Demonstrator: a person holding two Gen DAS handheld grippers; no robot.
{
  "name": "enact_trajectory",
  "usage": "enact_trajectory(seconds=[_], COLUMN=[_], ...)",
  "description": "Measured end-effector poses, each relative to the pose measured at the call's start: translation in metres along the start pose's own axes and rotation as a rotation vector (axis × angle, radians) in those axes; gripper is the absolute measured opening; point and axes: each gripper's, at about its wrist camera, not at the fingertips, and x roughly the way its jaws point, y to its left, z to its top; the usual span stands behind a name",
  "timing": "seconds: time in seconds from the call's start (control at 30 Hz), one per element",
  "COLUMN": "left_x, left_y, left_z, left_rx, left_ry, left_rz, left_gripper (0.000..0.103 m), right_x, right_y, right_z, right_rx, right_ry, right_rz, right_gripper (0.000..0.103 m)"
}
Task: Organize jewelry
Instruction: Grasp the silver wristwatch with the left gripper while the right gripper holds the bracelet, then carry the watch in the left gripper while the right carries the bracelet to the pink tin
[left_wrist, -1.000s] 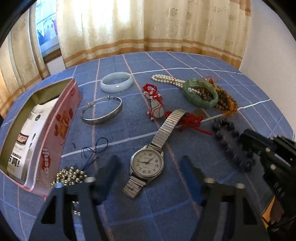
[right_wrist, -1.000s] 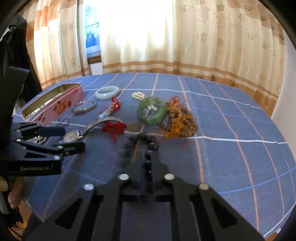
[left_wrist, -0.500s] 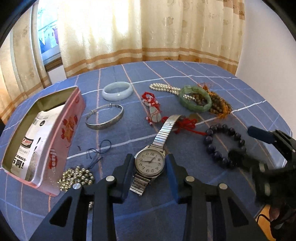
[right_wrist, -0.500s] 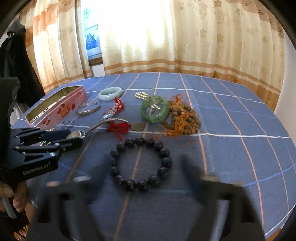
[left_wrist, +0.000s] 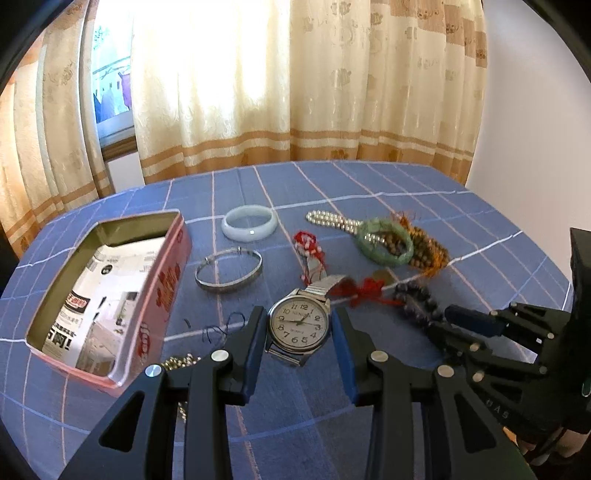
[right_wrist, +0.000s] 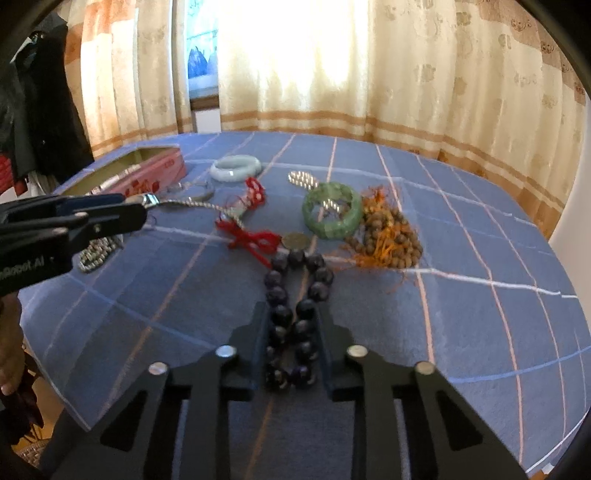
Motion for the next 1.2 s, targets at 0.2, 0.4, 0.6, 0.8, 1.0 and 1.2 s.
enact_trajectory(seconds=[0.2,0.4,0.6,0.8,1.0,1.2], left_x=[-0.012,-0.025,-0.034,-0.035,-0.036,-0.046], left_y=[0.002,0.003,0.008,0.010,0.017,0.029], left_z=[0.009,0.015,0.021,0.021,0.023,0.033], left_rx=[0.000,-0.009,-0.011,-0.020,-0.026,-0.026], left_ry=[-0.038,-0.073,-0.100,-0.102,-0.107,-0.141], left_rz=[0.015,0.017,0.020,0.017,0.022,0.040], left_gripper=[0.037,0.037,0.037,0.037,0.037,0.037], right_x=[-0.005,-0.004,-0.011,0.009,0.004,-0.013], right_y=[-0.003,0.000,0.015,0.030,0.022,0.015], right_z=[0.007,0.006,0.008,0.001,0.003,0.022], right_rx=[0.000,0.016,-0.022,-0.071,-0.030,0.002], right_ry=[-0.005,-0.004,-0.016,0.067,0.045,0.004], right_rz=[0.011,0.034,0.053,0.068,0.089,0.123], right_gripper=[0.005,0.025,0.056,0.024,0.016,0.016])
